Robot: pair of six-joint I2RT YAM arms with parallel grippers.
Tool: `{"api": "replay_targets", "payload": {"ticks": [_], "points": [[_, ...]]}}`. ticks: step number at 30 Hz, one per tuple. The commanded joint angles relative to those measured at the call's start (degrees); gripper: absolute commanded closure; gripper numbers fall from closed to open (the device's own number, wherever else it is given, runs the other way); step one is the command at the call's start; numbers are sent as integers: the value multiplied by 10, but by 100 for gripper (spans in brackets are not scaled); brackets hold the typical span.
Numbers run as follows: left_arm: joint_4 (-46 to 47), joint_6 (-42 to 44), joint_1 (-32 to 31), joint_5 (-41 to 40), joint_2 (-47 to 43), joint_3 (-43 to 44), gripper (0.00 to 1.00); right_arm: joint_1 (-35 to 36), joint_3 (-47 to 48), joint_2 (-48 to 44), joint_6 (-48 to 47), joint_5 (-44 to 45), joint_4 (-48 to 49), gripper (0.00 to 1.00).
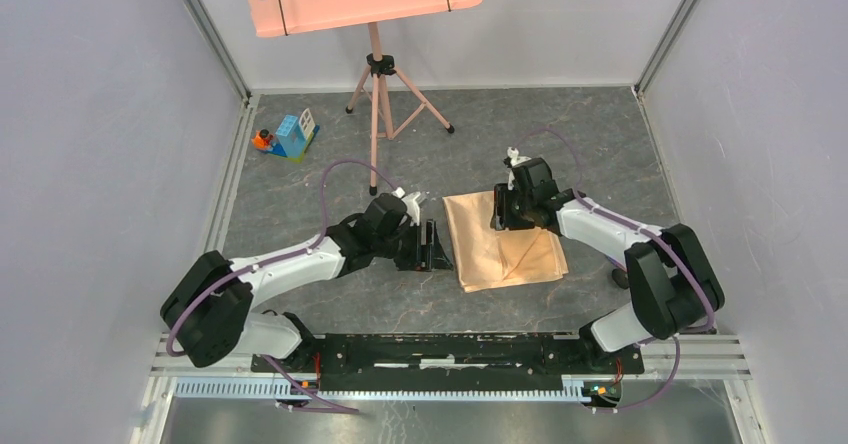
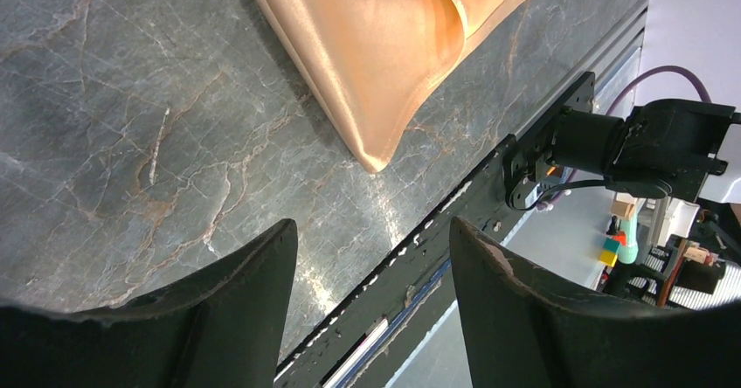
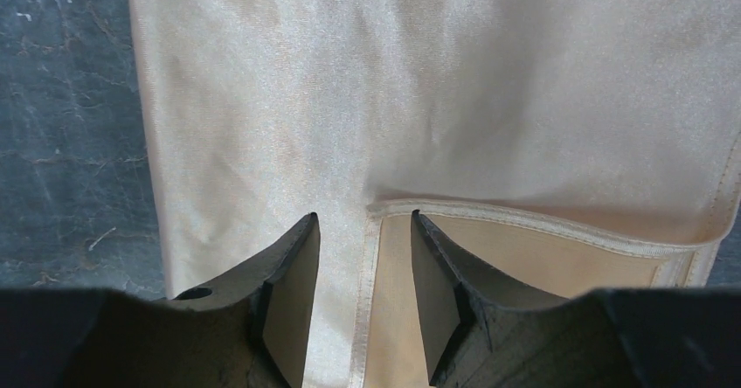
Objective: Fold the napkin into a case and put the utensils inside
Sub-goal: Pick up the top corner of the square-folded napkin from the center of the board.
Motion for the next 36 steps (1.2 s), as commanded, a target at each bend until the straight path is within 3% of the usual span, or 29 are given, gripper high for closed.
{"api": "replay_targets", "payload": {"ticks": [1,5,21,29,36], "points": [[20,-14,3,5,-34,-13,28,19,26,15,-1,75,-35,53],[22,-15,4,6,-43,-22,28,30,35,36,3,76,-38,58],[26,-16,13,13,-67,-44,28,65,65,99,4,131,-47,58],[26,-18,15,14,-72,-49,28,65,66,88,1,136,-46,87],[28,-19,15,13,-70,-51,28,64,74,47,1,122,-58,96]]}}
